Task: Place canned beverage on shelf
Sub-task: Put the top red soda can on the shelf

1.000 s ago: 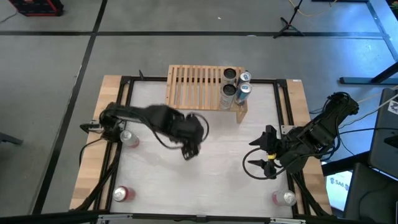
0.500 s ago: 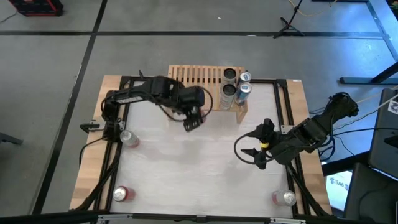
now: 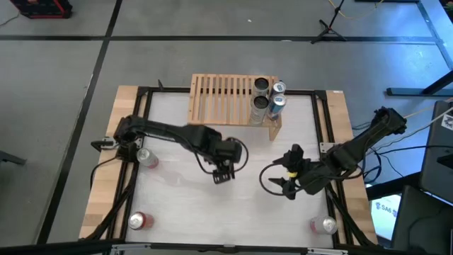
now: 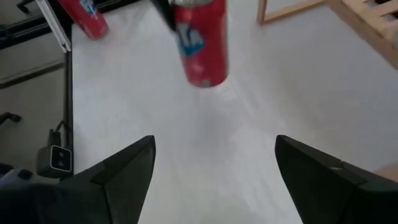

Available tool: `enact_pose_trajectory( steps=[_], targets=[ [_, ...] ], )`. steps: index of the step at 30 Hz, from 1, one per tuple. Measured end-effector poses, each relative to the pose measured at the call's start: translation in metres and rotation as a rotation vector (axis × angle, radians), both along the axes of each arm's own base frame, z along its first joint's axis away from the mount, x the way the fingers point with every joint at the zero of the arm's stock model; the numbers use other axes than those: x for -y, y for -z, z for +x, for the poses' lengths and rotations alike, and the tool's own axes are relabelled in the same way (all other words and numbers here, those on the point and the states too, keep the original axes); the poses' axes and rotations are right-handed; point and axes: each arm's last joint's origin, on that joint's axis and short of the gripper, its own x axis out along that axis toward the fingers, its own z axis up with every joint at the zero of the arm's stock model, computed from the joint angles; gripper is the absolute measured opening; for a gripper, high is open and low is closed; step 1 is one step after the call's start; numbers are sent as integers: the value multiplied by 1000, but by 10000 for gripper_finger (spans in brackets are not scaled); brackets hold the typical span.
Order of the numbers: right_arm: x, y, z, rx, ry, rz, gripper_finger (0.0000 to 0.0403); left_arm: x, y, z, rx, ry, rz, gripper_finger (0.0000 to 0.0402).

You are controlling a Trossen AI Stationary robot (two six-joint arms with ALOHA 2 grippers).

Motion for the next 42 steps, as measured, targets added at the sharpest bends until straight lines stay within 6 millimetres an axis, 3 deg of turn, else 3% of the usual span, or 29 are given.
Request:
enact_pose_trajectory(
  steps=[6,13,24,42],
  targets=[
    [-3,12,3,8,-15,26,319,6,46,1,-70,-23,-21,283],
    [-3,14,2,-7,-26,30,319,7,70,3,-61,-25,-15,283],
    [-3,14,2,-13,-34,40,319,7,88,3,-57,-26,-13,283],
    [-3,14,2,-13,-34,40,319,7,77,8,-8,-23,-17,285]
  ],
)
